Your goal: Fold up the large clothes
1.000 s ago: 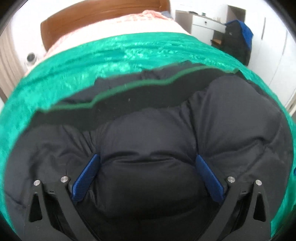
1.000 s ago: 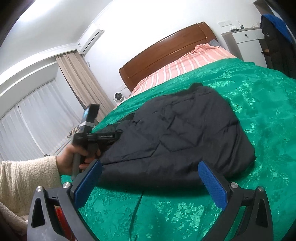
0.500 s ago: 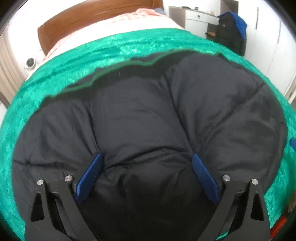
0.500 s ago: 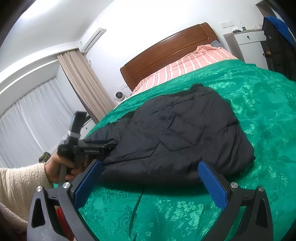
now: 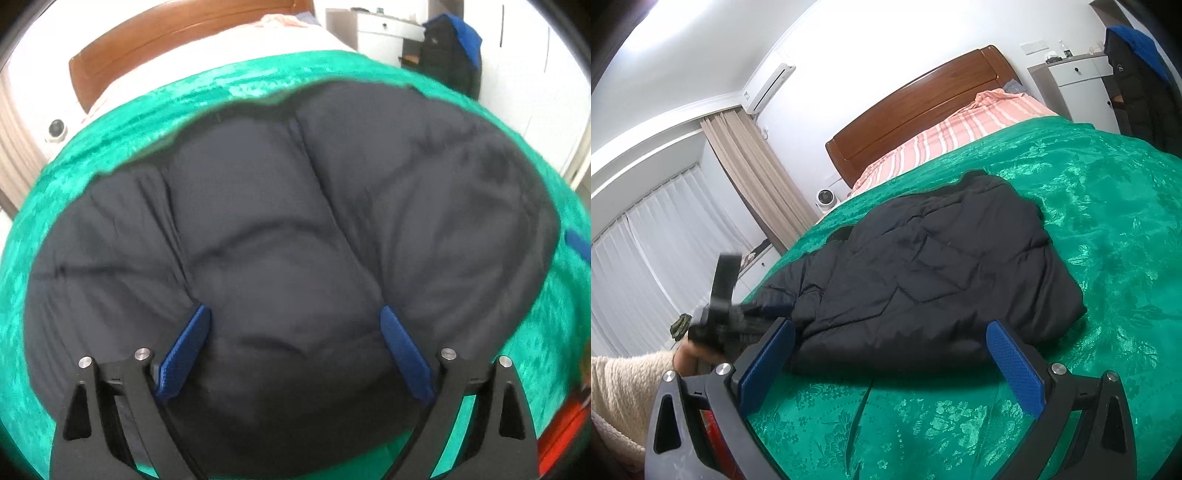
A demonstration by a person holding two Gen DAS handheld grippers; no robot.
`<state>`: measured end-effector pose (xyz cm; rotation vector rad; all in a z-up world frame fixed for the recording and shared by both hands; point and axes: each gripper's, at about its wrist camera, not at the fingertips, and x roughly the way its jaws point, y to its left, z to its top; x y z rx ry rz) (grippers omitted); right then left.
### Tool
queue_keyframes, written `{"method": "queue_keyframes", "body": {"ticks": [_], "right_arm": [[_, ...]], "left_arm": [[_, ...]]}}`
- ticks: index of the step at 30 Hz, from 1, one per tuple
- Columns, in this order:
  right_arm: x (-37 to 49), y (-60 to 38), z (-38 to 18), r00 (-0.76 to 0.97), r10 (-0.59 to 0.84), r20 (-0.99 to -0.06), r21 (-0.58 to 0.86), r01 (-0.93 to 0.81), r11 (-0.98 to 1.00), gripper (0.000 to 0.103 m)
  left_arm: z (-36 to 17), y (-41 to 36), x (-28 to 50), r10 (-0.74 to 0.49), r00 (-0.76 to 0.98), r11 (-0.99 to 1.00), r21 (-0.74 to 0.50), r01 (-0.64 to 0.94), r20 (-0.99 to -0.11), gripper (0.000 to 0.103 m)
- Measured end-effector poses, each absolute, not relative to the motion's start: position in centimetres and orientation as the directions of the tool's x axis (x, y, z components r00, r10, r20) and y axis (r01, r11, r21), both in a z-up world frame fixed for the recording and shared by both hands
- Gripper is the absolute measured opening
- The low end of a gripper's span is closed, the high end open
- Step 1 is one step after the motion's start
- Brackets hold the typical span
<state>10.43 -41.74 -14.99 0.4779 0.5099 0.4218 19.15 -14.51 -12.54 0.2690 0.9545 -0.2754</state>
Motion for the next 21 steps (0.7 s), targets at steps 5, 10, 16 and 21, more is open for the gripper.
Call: {"method": "queue_keyframes", "body": {"ticks": [5, 10, 16, 21], "right_arm": [[10.6, -41.7, -15.1, 0.791, 0.484, -0.375, 0.525, -0.249, 0.814, 0.102], [10.1, -43.6, -15.2, 0.826, 0.427, -0.367, 0.541, -0.184, 0.821, 0.102], [10.5, -46.9, -16.8, 0.842, 0.399, -0.363, 0.662, -0.068, 0.746, 0.102], [10.7, -47.5, -17.8, 0.829, 0.449, -0.332, 0.743, -0.063, 0.667, 0.102]], "left_arm": [[-14.3, -14.9, 19.0, -0.097, 0.582, 0.938, 0.121, 0.325, -0.807, 0.097], [-13.4, -15.1, 17.0, -0.093, 0.594, 0.948, 0.112, 0.298, -0.799, 0.096], [-14.5, -16.2, 12.2, -0.063, 0.611, 0.899, 0.221, 0.378, -0.789, 0.096], [-11.5, -16.6, 8.7, -0.211, 0.628, 0.905, 0.094, 0.415, -0.749, 0.095]]}}
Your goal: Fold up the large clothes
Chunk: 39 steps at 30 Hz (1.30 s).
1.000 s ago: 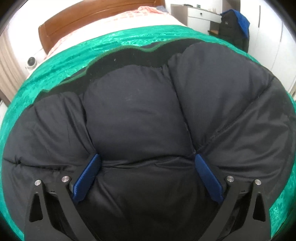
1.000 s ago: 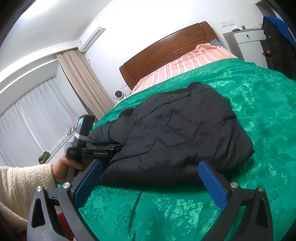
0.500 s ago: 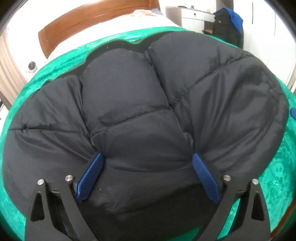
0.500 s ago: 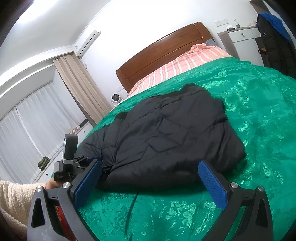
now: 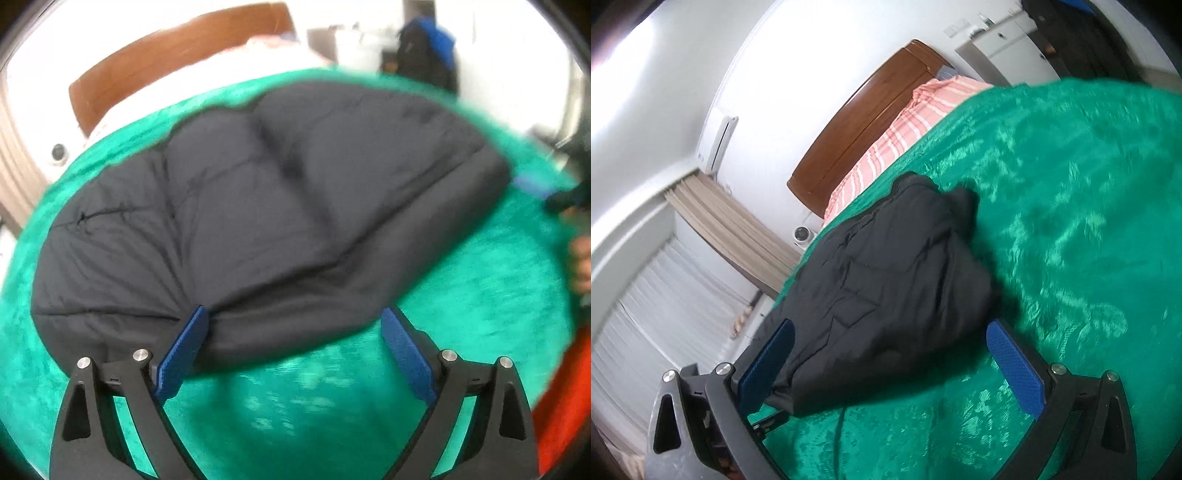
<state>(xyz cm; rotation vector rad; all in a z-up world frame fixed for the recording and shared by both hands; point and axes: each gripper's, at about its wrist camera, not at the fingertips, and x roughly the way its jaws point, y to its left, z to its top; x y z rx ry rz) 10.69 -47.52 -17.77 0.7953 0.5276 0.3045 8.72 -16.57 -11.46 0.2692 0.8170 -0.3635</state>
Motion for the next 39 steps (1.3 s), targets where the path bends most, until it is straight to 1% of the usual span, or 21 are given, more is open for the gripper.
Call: {"method": "queue_keyframes", "body": {"ticks": [3, 5, 9, 11, 14, 15, 16, 18, 21, 23, 25, 29, 31, 33, 35, 36, 37, 39], "right_arm": [[10.7, -48.1, -18.2, 0.834, 0.473, -0.284, 0.799, -0.067, 0.598, 0.102], [11.0, -48.1, -18.6, 0.833, 0.492, -0.255, 0.834, -0.068, 0.547, 0.102], [12.3, -47.6, -19.3, 0.811, 0.530, -0.248, 0.882, -0.037, 0.470, 0.103], [13.0, -47.5, -19.2, 0.807, 0.540, -0.240, 0.899, -0.026, 0.437, 0.103], [14.7, -47.8, -20.0, 0.789, 0.572, -0.225, 0.940, 0.022, 0.340, 0.103], [15.3, -48.0, -20.3, 0.783, 0.579, -0.227, 0.947, 0.039, 0.318, 0.103], [15.9, -48.0, -20.5, 0.779, 0.586, -0.223, 0.953, 0.048, 0.299, 0.103], [17.5, -48.1, -20.7, 0.763, 0.613, -0.206, 0.964, 0.051, 0.261, 0.103], [20.5, -48.0, -21.5, 0.743, 0.641, -0.191, 0.976, 0.077, 0.202, 0.103], [21.9, -47.8, -21.6, 0.752, 0.622, -0.218, 0.971, 0.104, 0.215, 0.103], [22.0, -47.2, -20.4, 0.754, 0.600, -0.268, 0.954, 0.121, 0.274, 0.103], [18.8, -47.4, -18.4, 0.750, 0.587, -0.305, 0.932, 0.106, 0.347, 0.103], [16.5, -48.8, -18.1, 0.764, 0.545, -0.346, 0.912, 0.137, 0.386, 0.103], [15.6, -50.4, -18.7, 0.764, 0.527, -0.371, 0.912, 0.191, 0.364, 0.103], [16.0, -51.7, -19.5, 0.764, 0.545, -0.345, 0.931, 0.202, 0.306, 0.103], [17.0, -52.4, -19.3, 0.769, 0.532, -0.355, 0.924, 0.202, 0.326, 0.103], [18.2, -53.3, -18.7, 0.777, 0.502, -0.380, 0.902, 0.192, 0.386, 0.103], [20.6, -54.4, -17.7, 0.778, 0.480, -0.406, 0.868, 0.164, 0.469, 0.103]], "left_arm": [[-9.2, -17.3, 7.2, -0.357, 0.631, 0.867, 0.006, 0.498, -0.689, 0.095], [-7.8, -17.8, 7.7, -0.408, 0.628, 0.847, -0.017, 0.532, -0.663, 0.095], [-6.1, -18.3, 11.2, -0.507, 0.599, 0.821, -0.135, 0.554, -0.620, 0.095], [-6.7, -18.7, 12.5, -0.519, 0.576, 0.804, -0.131, 0.580, -0.632, 0.096], [-10.1, -20.6, 14.3, -0.465, 0.523, 0.796, -0.078, 0.601, -0.715, 0.096], [-11.8, -21.0, 14.8, -0.443, 0.492, 0.801, -0.084, 0.593, -0.750, 0.095], [-12.8, -21.2, 15.1, -0.436, 0.475, 0.802, -0.091, 0.590, -0.764, 0.096], [-13.7, -21.7, 14.4, -0.429, 0.481, 0.795, -0.067, 0.603, -0.765, 0.099], [-14.0, -22.8, 13.9, -0.405, 0.484, 0.789, -0.029, 0.613, -0.776, 0.100], [-14.0, -23.0, 14.0, -0.408, 0.475, 0.789, -0.039, 0.613, -0.780, 0.100], [-13.9, -22.9, 14.2, -0.418, 0.460, 0.791, -0.064, 0.609, -0.784, 0.100], [-13.1, -22.1, 14.0, -0.452, 0.424, 0.780, -0.117, 0.614, -0.785, 0.100], [-12.8, -21.6, 13.9, -0.460, 0.420, 0.775, -0.122, 0.621, -0.782, 0.100], [-12.4, -20.9, 13.6, -0.472, 0.422, 0.775, -0.136, 0.617, -0.774, 0.099], [-11.9, -20.1, 13.3, -0.488, 0.420, 0.779, -0.164, 0.606, -0.765, 0.099], [-11.2, -19.7, 13.5, -0.499, 0.418, 0.777, -0.178, 0.604, -0.759, 0.099], [-10.7, -19.7, 13.3, -0.501, 0.421, 0.776, -0.177, 0.606, -0.756, 0.099], [-9.8, -19.7, 13.0, -0.498, 0.437, 0.772, -0.152, 0.618, -0.749, 0.099]]}}
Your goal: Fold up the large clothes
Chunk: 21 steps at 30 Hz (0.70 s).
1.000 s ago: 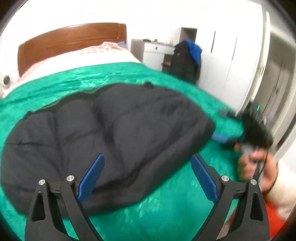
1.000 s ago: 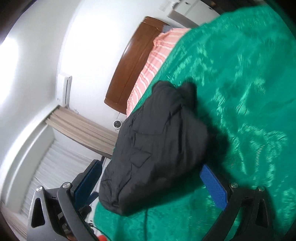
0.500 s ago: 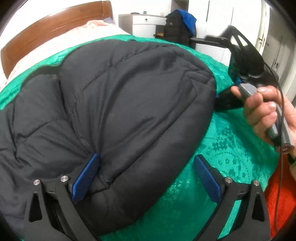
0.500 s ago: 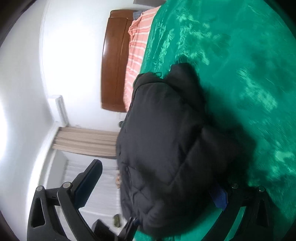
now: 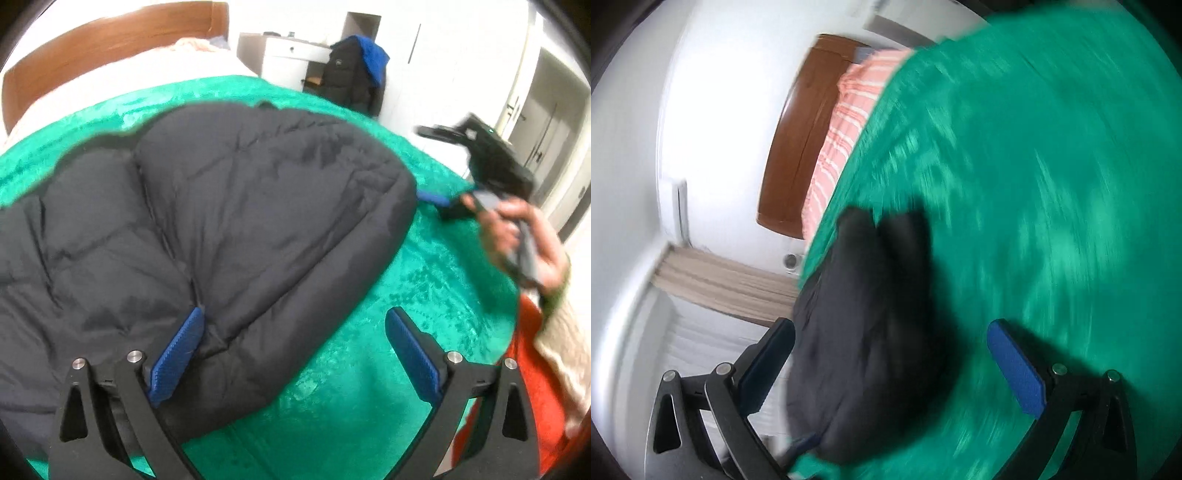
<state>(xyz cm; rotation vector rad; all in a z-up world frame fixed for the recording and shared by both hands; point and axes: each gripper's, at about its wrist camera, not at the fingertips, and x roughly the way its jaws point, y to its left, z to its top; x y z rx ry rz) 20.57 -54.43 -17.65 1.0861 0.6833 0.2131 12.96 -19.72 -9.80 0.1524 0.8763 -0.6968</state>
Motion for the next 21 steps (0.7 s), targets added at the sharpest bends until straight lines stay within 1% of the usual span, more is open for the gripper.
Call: {"method": "queue_keyframes", "body": {"ticks": [1, 2, 4, 5, 7, 9, 10, 11, 12, 13, 14, 15, 17, 18, 21], "right_arm": [[22.3, -54.8, -17.9, 0.745, 0.522, -0.415, 0.868, 0.150, 0.474, 0.103], [23.8, -55.0, -18.8, 0.701, 0.583, -0.411, 0.886, 0.158, 0.436, 0.103], [25.2, -54.1, -20.3, 0.642, 0.673, -0.367, 0.922, 0.158, 0.353, 0.103], [25.9, -53.3, -20.5, 0.615, 0.697, -0.368, 0.922, 0.145, 0.358, 0.103], [27.1, -51.0, -20.7, 0.578, 0.714, -0.396, 0.908, 0.131, 0.398, 0.103], [28.4, -48.8, -20.6, 0.557, 0.728, -0.400, 0.904, 0.107, 0.415, 0.103], [29.2, -47.2, -20.5, 0.526, 0.752, -0.398, 0.904, 0.084, 0.420, 0.097], [29.6, -46.2, -20.1, 0.519, 0.749, -0.411, 0.894, 0.072, 0.441, 0.074], [29.8, -45.4, -19.5, 0.525, 0.743, -0.415, 0.888, 0.057, 0.456, 0.060], [29.4, -44.9, -18.2, 0.556, 0.732, -0.394, 0.888, 0.023, 0.460, 0.046], [29.0, -44.5, -16.7, 0.584, 0.712, -0.390, 0.873, -0.014, 0.488, 0.044], [28.4, -43.7, -14.8, 0.613, 0.677, -0.408, 0.834, -0.051, 0.549, 0.043], [27.2, -41.2, -10.3, 0.661, 0.599, -0.452, 0.721, -0.125, 0.682, 0.042], [26.9, -39.8, -8.7, 0.675, 0.575, -0.463, 0.674, -0.152, 0.723, 0.042], [25.5, -33.3, -3.3, 0.728, 0.463, -0.506, 0.413, -0.267, 0.871, 0.042]], "left_arm": [[-9.4, -19.8, 12.9, -0.496, 0.445, 0.769, -0.139, 0.624, -0.746, 0.099], [-9.1, -19.7, 13.1, -0.492, 0.455, 0.771, -0.128, 0.624, -0.742, 0.099], [-9.1, -19.1, 13.7, -0.489, 0.462, 0.779, -0.132, 0.613, -0.740, 0.099], [-9.6, -19.1, 14.4, -0.489, 0.454, 0.785, -0.149, 0.601, -0.745, 0.099], [-12.3, -19.8, 16.6, -0.491, 0.390, 0.790, -0.208, 0.577, -0.779, 0.099], [-13.3, -20.5, 16.6, -0.465, 0.400, 0.788, -0.164, 0.593, -0.790, 0.102], [-13.4, -20.8, 16.4, -0.448, 0.408, 0.790, -0.139, 0.598, -0.795, 0.102], [-13.4, -21.0, 16.3, -0.440, 0.407, 0.788, -0.127, 0.602, -0.800, 0.102], [-13.2, -20.9, 16.2, -0.450, 0.395, 0.781, -0.138, 0.609, -0.801, 0.102], [-12.8, -20.3, 16.4, -0.464, 0.379, 0.778, -0.164, 0.607, -0.800, 0.101], [-12.4, -19.6, 16.5, -0.481, 0.364, 0.779, -0.199, 0.595, -0.798, 0.099], [-11.6, -18.3, 16.8, -0.517, 0.344, 0.777, -0.261, 0.573, -0.784, 0.095], [-9.5, -14.7, 17.1, -0.577, 0.353, 0.779, -0.367, 0.508, -0.737, 0.095], [-8.6, -13.0, 17.1, -0.587, 0.379, 0.785, -0.389, 0.482, -0.716, 0.095], [-5.7, -6.8, 17.2, -0.575, 0.481, 0.816, -0.424, 0.393, -0.662, 0.095]]}}
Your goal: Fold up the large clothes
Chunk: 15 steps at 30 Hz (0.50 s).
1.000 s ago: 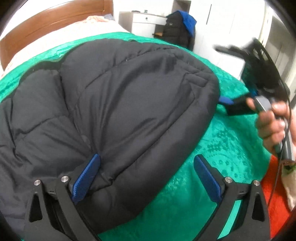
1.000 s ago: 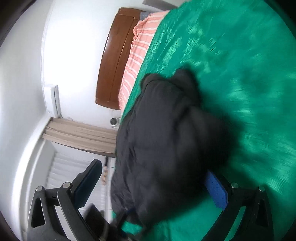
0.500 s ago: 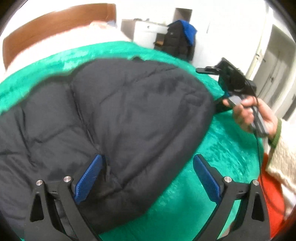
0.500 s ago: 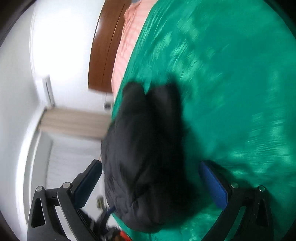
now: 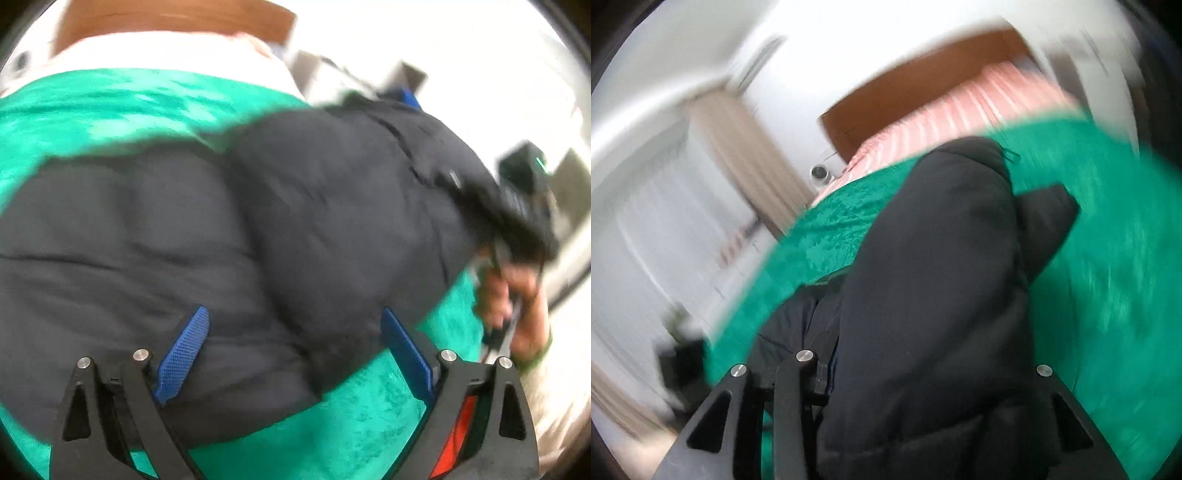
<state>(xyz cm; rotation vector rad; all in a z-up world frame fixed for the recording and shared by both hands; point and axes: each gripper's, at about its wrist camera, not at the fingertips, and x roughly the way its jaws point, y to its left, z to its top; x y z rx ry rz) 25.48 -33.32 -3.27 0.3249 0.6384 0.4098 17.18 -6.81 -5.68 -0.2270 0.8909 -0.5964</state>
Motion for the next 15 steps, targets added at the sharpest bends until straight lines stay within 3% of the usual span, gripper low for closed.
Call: {"method": "queue_keyframes", "body": {"ticks": [5, 8, 11, 13, 15], "right_arm": [[23.6, -18.5, 0.3, 0.802, 0.312, -0.509, -0.064, -0.397, 0.916, 0.042], [22.5, -10.4, -2.2, 0.841, 0.210, -0.499, -0.333, -0.410, 0.849, 0.042], [21.6, -5.9, -4.9, 0.864, 0.145, -0.483, -0.479, -0.399, 0.781, 0.042], [21.0, -3.7, -6.1, 0.876, 0.103, -0.471, -0.565, -0.390, 0.728, 0.042], [20.4, -2.2, -7.0, 0.888, 0.072, -0.454, -0.631, -0.377, 0.678, 0.042]], "left_arm": [[-3.1, 3.9, 18.3, -0.547, 0.599, 0.818, -0.528, 0.231, -0.585, 0.096], [-2.7, 7.3, 20.2, -0.694, 0.535, 0.674, -0.696, 0.248, -0.481, 0.098], [-1.2, 8.0, 21.7, -0.802, 0.466, 0.549, -0.769, 0.327, -0.374, 0.102], [0.0, 7.2, 22.7, -0.824, 0.425, 0.535, -0.761, 0.368, -0.374, 0.102], [0.8, 5.9, 23.8, -0.816, 0.388, 0.568, -0.719, 0.400, -0.429, 0.102]]}}
